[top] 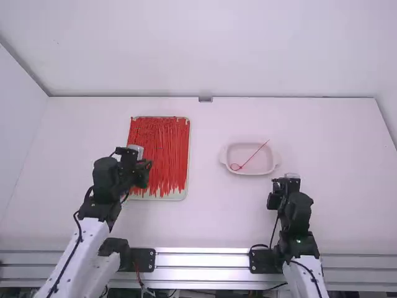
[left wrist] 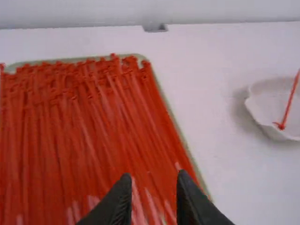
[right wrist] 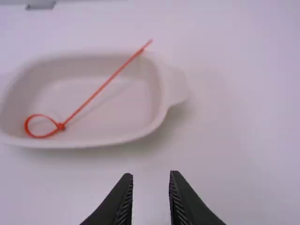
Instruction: Fasten the cable tie
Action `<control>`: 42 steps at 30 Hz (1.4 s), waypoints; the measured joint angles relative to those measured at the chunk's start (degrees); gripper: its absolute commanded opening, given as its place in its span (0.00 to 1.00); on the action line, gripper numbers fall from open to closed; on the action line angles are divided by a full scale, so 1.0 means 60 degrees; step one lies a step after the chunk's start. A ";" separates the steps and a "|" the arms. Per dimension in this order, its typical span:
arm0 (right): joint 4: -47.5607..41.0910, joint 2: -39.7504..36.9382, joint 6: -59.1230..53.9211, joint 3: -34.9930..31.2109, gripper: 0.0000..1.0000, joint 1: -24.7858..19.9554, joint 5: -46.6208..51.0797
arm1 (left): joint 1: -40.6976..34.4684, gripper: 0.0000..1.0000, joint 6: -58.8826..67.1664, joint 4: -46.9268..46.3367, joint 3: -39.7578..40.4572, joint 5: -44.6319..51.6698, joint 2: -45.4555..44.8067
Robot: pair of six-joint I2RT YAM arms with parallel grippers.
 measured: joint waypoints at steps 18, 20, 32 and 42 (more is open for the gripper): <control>0.0011 -0.2674 -0.0044 0.0000 0.00 0.0000 0.0007 | -0.0004 0.00 0.0004 0.0000 -0.3399 -0.3013 -0.3479; 0.0007 -0.2856 -0.0036 0.0000 0.00 0.0000 0.0015 | 0.0000 0.00 0.0000 -0.0007 -0.3643 -0.3075 -0.3719; 0.0011 -0.3836 -0.0051 0.0000 0.00 0.0000 0.0011 | -0.0004 0.00 0.0007 0.0062 -0.3661 -0.3184 -0.5344; 0.0011 -0.3836 -0.0033 0.0000 0.00 0.0000 0.0004 | 0.0000 0.00 0.0007 0.0062 -0.3665 -0.3184 -0.6462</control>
